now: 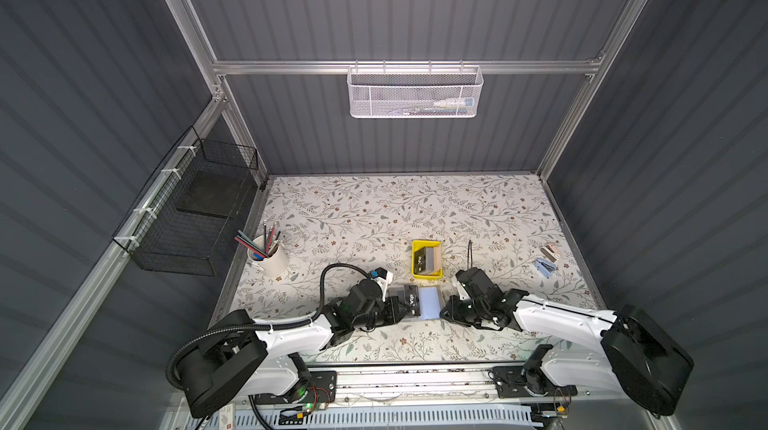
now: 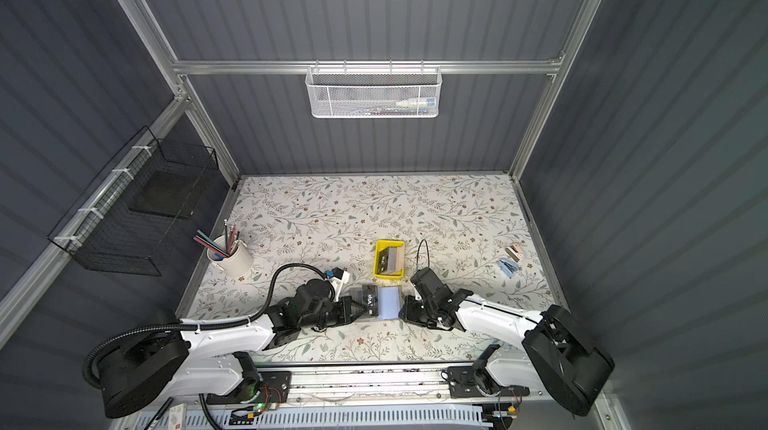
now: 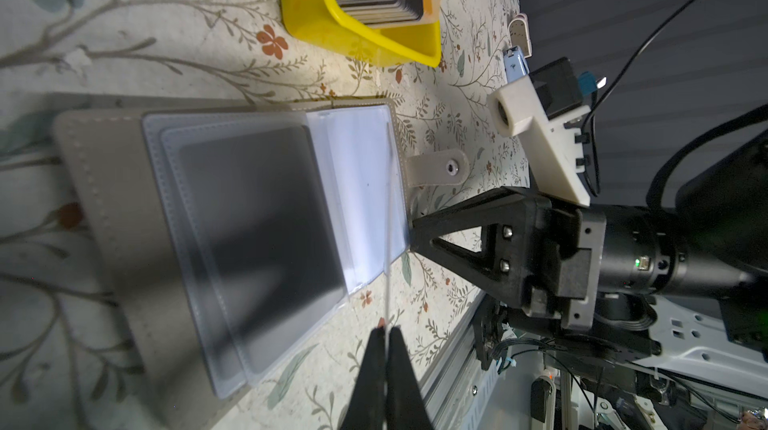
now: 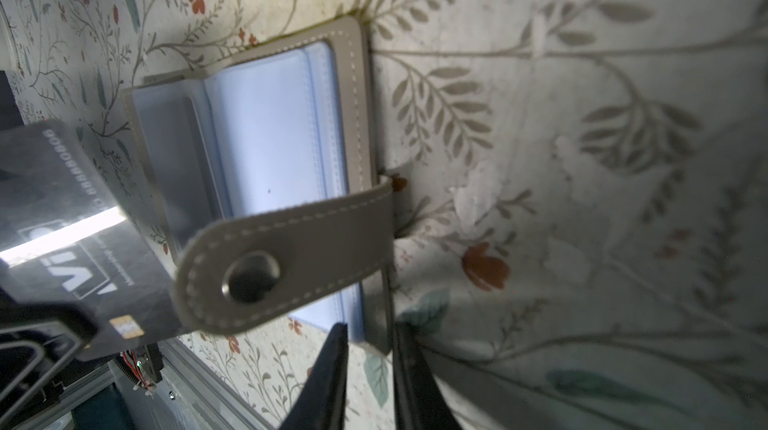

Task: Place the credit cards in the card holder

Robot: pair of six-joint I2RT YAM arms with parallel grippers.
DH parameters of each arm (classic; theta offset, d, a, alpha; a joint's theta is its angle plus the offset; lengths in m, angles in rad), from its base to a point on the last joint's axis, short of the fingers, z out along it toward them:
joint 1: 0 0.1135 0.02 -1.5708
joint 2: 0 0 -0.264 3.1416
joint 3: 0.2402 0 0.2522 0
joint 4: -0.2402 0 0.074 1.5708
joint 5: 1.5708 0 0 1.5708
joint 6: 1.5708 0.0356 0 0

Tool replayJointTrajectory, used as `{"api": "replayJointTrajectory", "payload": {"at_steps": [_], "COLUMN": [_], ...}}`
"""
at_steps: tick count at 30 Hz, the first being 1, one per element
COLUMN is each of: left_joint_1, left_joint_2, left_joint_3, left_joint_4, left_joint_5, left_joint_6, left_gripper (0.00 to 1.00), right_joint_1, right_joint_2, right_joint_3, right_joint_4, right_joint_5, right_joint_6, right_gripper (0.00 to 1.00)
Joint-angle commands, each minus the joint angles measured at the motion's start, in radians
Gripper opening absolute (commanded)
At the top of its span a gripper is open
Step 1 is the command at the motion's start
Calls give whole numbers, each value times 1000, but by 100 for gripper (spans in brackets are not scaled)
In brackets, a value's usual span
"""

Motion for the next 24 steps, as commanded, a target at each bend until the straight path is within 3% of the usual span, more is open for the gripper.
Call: {"api": "replayJointTrajectory", "payload": {"at_steps": [1,24], "left_joint_1": [-2,34], "left_joint_2": [-7,136], "left_joint_3": [-1,22], "left_joint_4": [-20,37], "left_joint_5": [-11,65], "left_joint_6": [23,-28], "left_gripper": [0,0], "right_joint_1": [4,4], "right_joint_2": [-14,-19], "right_joint_3": [14,11], "right_joint_4": [-17,-16], "right_joint_5": [26,63], "right_joint_6": [4,20], "right_gripper": [22,23]}}
